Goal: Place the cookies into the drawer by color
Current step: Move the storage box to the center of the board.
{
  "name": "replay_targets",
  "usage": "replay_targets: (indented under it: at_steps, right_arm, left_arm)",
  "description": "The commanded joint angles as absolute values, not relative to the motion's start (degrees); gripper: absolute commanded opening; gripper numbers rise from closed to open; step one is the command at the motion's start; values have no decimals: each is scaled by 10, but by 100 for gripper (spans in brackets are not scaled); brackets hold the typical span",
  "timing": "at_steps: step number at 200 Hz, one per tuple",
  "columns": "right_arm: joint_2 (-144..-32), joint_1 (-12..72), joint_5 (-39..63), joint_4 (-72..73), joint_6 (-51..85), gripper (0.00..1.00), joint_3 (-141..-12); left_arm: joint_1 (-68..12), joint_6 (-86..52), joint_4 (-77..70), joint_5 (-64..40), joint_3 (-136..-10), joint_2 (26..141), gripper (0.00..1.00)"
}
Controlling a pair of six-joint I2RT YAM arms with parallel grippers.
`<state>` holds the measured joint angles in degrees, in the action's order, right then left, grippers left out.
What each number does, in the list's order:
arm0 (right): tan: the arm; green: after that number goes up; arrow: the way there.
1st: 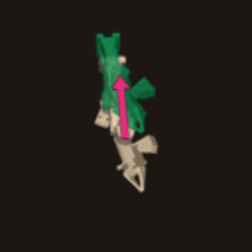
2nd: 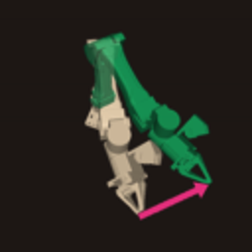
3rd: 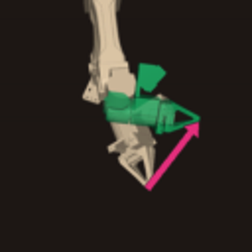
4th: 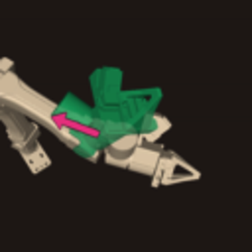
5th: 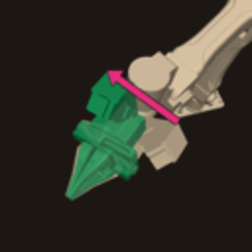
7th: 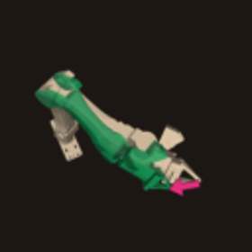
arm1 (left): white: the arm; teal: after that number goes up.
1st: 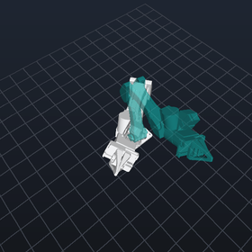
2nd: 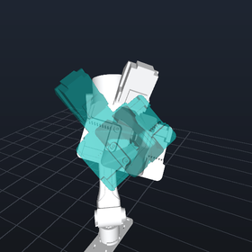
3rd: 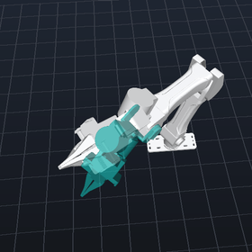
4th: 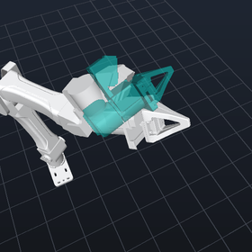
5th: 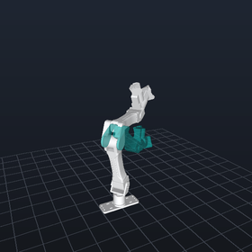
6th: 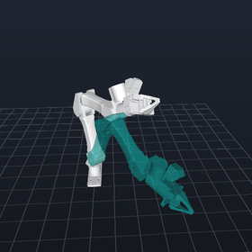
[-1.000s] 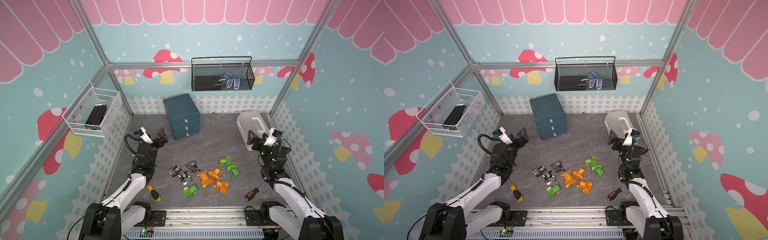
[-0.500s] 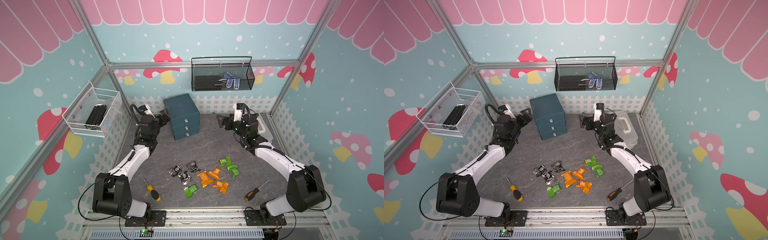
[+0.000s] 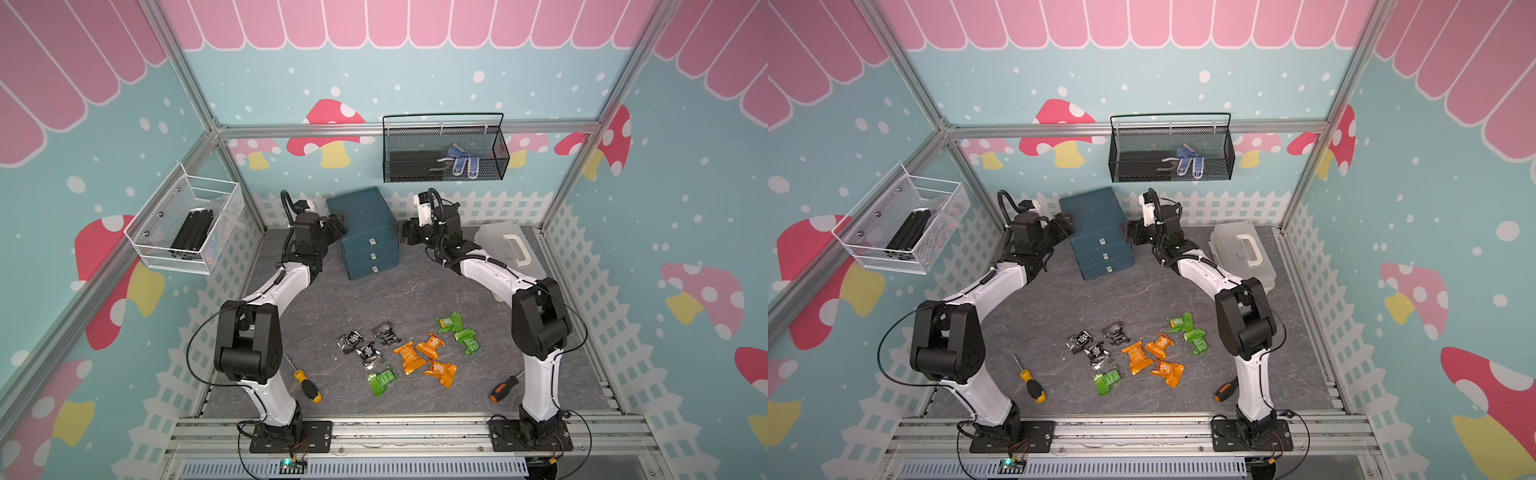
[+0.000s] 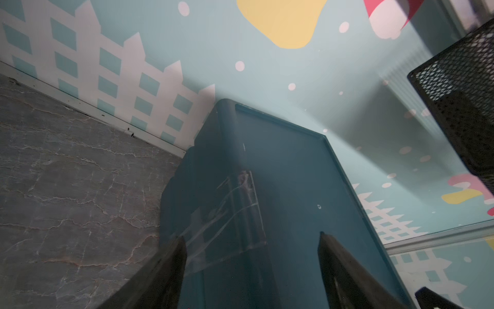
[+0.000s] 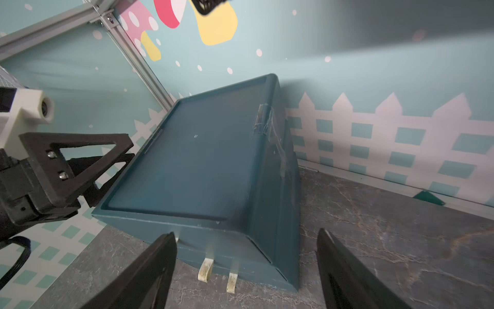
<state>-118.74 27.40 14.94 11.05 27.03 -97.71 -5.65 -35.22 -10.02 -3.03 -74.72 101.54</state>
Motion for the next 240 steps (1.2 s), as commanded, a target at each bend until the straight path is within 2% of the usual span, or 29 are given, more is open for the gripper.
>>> replay_targets:
  at_steps: [1, 35, 54, 99, 152, 240]
  right_arm:
    - [-1229, 277, 168, 86, 275, 81, -1039]
    - [-1280, 278, 210, 82, 293, 69, -1091]
    - [-1283, 279, 220, 75, 297, 66, -1093]
    - [-1246, 280, 235, 58, 296, 64, -1055]
    - [-1174, 282, 257, 63, 293, 63, -974]
    - [-995, 284, 207, 58, 301, 63, -777]
  left_arm:
    - [-43, -345, -92, -55, -782, 1044, 74]
    - [-37, -344, -102, -79, -785, 1066, 65]
    - [-38, -350, -115, -105, -779, 1072, 61]
    - [-45, -382, -165, -170, -752, 1080, 58]
    - [-84, -399, -190, -199, -733, 1075, 55]
    - [-132, -407, -221, -186, -668, 1018, 54]
